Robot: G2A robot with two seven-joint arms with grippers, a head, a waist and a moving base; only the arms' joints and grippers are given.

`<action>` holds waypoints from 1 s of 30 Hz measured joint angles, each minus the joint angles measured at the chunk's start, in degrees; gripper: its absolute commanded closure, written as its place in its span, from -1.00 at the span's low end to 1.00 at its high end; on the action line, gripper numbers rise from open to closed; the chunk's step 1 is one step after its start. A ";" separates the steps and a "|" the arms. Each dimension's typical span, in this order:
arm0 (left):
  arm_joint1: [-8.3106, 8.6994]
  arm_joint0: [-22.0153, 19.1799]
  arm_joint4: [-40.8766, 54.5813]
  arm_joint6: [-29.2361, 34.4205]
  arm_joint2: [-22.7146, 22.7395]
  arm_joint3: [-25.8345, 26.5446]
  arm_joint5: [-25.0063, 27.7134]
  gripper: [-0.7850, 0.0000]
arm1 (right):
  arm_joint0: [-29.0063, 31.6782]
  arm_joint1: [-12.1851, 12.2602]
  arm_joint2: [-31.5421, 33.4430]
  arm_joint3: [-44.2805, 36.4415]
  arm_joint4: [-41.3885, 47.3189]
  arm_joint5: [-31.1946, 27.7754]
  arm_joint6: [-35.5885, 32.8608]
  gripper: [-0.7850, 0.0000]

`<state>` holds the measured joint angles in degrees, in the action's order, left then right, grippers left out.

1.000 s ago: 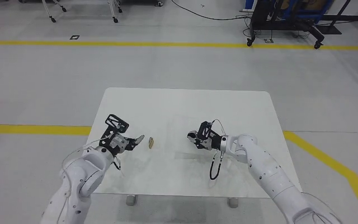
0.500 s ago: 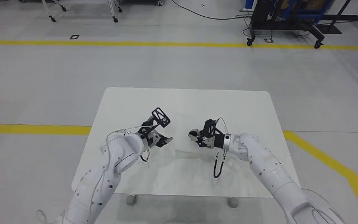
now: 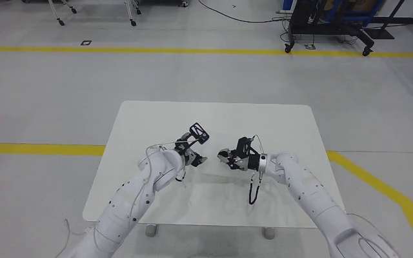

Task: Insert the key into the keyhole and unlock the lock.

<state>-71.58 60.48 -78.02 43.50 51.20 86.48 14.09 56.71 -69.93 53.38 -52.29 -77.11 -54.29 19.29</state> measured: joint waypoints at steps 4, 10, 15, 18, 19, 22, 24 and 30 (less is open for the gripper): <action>-1.26 -1.92 -2.49 -0.62 -3.08 -4.20 -4.24 -1.00 | -0.57 0.04 -0.04 1.12 -0.17 -1.49 2.03 1.00; -2.27 -3.55 -2.44 -1.15 -4.44 -8.21 -4.90 -1.00 | -1.15 0.07 -0.36 3.03 0.24 -3.76 6.18 1.00; -2.49 -4.23 -0.45 -1.52 -3.01 -8.97 -4.67 -1.00 | -1.63 0.29 -1.09 4.50 0.63 -3.71 9.02 1.00; -1.96 -3.76 2.20 -1.79 0.39 -6.86 -4.09 -1.00 | -1.93 0.68 -0.99 5.44 0.20 -3.62 9.33 1.00; -1.50 -2.95 5.19 -1.85 3.28 -5.09 -3.56 -1.00 | -1.99 0.72 -0.96 5.52 0.05 -3.57 9.15 1.00; 0.38 0.92 16.03 -0.37 13.98 1.15 -0.47 -1.00 | -1.99 0.71 -0.96 5.49 0.09 -3.56 9.11 1.00; 1.72 4.61 20.19 0.89 20.90 5.74 1.82 -1.00 | -1.98 0.71 -0.96 5.48 0.10 -3.57 9.13 1.00; 2.87 10.02 23.20 1.55 30.02 10.79 3.95 -1.00 | -1.12 0.58 -0.78 4.40 2.01 -3.68 10.14 1.00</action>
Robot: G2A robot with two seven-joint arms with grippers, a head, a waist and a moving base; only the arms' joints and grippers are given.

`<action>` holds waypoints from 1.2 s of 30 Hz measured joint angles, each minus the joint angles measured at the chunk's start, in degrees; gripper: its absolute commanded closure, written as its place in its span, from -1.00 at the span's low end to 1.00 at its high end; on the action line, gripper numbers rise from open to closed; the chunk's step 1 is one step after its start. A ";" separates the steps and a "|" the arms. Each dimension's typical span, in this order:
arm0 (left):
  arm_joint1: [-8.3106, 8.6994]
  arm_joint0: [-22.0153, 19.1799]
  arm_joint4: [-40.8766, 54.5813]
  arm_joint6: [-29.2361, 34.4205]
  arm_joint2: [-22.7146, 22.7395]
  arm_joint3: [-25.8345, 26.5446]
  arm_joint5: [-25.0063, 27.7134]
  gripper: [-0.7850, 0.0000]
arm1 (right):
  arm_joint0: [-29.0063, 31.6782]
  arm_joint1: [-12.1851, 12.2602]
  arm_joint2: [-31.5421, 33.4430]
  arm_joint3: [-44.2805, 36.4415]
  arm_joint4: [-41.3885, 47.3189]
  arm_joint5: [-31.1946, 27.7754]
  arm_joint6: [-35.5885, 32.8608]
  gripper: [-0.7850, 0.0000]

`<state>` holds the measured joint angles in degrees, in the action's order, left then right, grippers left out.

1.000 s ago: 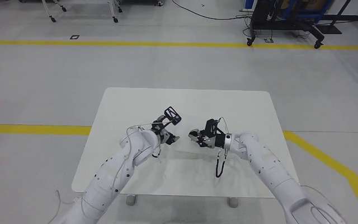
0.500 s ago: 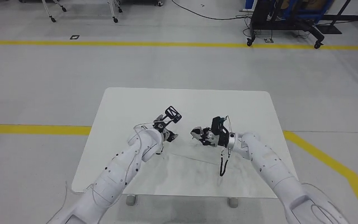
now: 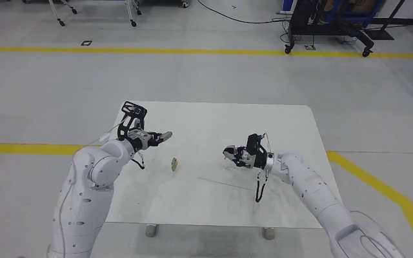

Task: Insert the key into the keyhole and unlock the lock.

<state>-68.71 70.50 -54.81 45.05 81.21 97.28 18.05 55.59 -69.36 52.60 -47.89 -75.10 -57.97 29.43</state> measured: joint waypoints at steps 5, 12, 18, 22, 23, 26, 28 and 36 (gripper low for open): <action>0.00 -0.17 -0.03 0.00 -1.01 -0.05 -0.02 -1.00 | 1.42 -0.27 -3.22 -2.60 13.78 -0.04 3.28 1.00; 0.00 -0.16 -0.02 0.00 -0.99 -0.05 -0.02 -1.00 | 1.54 2.26 -9.78 -7.98 37.94 -0.03 3.23 1.00; -0.03 -0.01 0.21 -0.23 -1.04 -0.04 0.09 -1.00 | 1.56 2.35 -9.67 -7.89 38.93 -0.03 3.34 1.00; -0.13 0.37 13.38 1.34 0.87 -2.65 3.61 -1.00 | 1.83 2.30 -9.58 -8.31 39.45 0.02 3.41 1.00; -0.11 -0.20 19.26 3.84 1.54 -4.23 4.70 -1.00 | 2.24 2.19 -9.57 -9.07 40.48 0.01 3.43 1.00; 0.28 -3.50 43.99 16.60 3.42 -10.95 8.10 -1.00 | 2.82 1.67 -10.78 -11.91 47.35 -0.03 1.89 1.00; 0.63 -5.61 58.00 24.53 3.94 -14.93 9.80 -1.00 | 2.03 1.20 -12.49 -12.56 53.50 -0.03 -0.92 1.00; 0.95 -10.63 83.57 35.63 -1.83 -22.06 5.58 -0.69 | -1.75 -1.74 -18.87 -12.02 75.80 -0.03 -15.51 1.00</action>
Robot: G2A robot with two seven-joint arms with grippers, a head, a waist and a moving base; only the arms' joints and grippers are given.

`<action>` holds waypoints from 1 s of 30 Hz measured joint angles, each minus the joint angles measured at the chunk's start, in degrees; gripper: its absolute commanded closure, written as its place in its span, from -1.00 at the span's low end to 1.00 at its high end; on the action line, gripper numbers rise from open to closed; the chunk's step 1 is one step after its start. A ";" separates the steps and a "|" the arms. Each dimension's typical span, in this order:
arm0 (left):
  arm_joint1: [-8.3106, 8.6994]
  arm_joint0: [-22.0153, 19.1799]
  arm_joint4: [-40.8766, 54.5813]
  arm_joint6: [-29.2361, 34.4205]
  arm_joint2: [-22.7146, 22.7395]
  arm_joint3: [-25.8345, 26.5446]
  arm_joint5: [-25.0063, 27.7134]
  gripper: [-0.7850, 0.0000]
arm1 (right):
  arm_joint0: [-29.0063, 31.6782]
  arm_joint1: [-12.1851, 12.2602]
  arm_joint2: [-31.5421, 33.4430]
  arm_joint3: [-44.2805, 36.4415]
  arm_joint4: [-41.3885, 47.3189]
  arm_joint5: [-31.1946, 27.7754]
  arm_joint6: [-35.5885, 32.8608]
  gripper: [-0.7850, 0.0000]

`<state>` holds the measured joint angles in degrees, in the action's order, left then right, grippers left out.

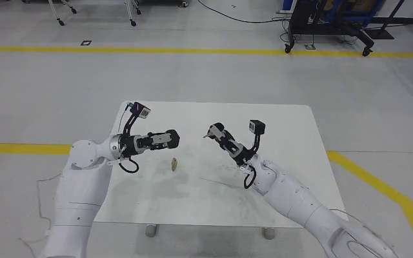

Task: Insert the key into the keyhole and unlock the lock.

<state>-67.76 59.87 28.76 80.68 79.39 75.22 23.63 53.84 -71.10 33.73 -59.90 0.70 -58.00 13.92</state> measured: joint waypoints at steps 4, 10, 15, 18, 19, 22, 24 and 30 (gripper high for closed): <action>0.31 -1.81 -7.40 -3.90 -4.07 -1.63 3.91 -0.39 | -0.72 -1.27 -0.48 0.80 10.96 0.00 -8.73 1.00; 0.34 -4.56 -12.65 -6.54 -7.94 -5.38 6.51 -0.16 | -1.11 -3.05 1.61 3.50 19.38 0.00 -20.15 1.00; 0.39 -5.96 -11.46 -6.72 -10.00 -6.47 6.69 0.05 | -1.70 -4.93 3.20 7.26 18.94 0.00 -23.92 1.00; 0.56 -6.45 -11.28 -7.02 -10.70 -7.29 6.99 0.07 | -1.69 -6.12 4.05 8.29 18.13 0.00 -24.69 1.00; 0.62 -6.67 -11.26 -7.07 -10.92 -7.67 7.04 0.07 | -1.61 -6.53 4.42 8.51 17.81 0.00 -25.07 1.00; 0.72 -7.27 -11.48 -7.07 -11.52 -8.58 7.03 0.09 | -1.42 -7.36 5.52 9.21 16.48 0.00 -25.74 1.00; 0.71 -7.59 -11.43 -7.04 -12.03 -8.90 7.00 0.11 | -1.26 -7.84 6.06 9.60 15.47 0.00 -25.94 1.00; 0.73 -8.40 -12.13 -8.10 -13.17 -9.97 7.25 0.38 | -1.02 -9.21 7.75 10.65 11.51 0.00 -25.50 1.00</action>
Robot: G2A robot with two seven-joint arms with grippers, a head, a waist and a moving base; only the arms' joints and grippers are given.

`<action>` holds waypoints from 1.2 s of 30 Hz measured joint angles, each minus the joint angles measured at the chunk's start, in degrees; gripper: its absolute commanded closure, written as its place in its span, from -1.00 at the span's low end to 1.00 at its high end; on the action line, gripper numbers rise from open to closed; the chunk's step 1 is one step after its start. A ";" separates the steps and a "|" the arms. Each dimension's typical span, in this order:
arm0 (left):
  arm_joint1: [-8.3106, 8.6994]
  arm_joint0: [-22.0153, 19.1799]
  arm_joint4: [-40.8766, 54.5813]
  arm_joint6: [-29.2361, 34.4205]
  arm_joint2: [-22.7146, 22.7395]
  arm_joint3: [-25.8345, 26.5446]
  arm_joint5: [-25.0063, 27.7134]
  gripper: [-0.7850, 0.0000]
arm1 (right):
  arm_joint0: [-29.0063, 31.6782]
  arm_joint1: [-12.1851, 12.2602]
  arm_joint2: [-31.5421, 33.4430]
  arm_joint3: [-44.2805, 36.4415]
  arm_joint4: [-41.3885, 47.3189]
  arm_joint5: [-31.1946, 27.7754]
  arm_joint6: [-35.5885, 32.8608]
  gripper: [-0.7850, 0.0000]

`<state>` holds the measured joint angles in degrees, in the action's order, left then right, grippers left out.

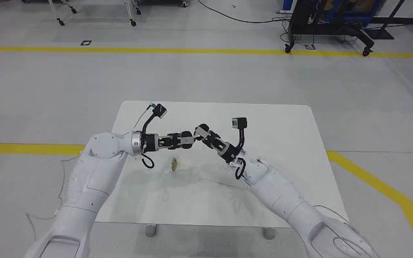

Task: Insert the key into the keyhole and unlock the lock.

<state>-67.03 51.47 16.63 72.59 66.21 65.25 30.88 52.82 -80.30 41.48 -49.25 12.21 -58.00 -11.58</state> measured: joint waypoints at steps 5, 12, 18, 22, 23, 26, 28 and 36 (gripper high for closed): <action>0.02 0.04 -2.91 -2.58 -1.06 0.74 -0.17 1.00 | 0.59 -0.61 1.96 0.01 -4.57 0.00 2.11 1.00; 0.26 0.35 -3.32 -4.46 -1.18 1.15 -1.36 1.00 | 1.04 -1.35 3.29 0.42 -7.30 0.01 2.32 1.00; 0.63 0.72 -2.08 -3.75 -0.70 1.48 -0.54 1.00 | 0.80 -1.95 3.90 1.56 -9.00 -0.01 1.85 1.00; 0.86 0.83 -1.64 -3.25 -0.64 1.69 -0.58 1.00 | 0.90 -2.32 4.17 1.49 -8.92 0.00 1.01 0.84; 0.90 0.84 -1.66 -3.21 -0.65 1.73 -0.60 1.00 | 0.91 -2.39 4.26 1.60 -8.86 0.00 0.84 0.14; 1.02 0.88 -1.67 -3.23 -0.70 1.89 -0.70 1.00 | 0.75 -2.68 4.50 2.31 -8.76 0.00 0.39 -1.00; 1.12 0.95 -1.50 -3.19 -0.66 2.01 -0.71 1.00 | 0.68 -2.88 4.72 2.47 -8.61 0.01 0.18 -1.00; 1.74 1.20 0.27 -0.49 0.16 2.44 1.12 1.00 | 0.71 -3.06 5.29 2.63 -8.40 0.00 -0.10 -1.00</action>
<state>-65.29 52.67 16.90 72.09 66.37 67.69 32.01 53.53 -83.36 46.76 -46.62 3.81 -58.00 -11.68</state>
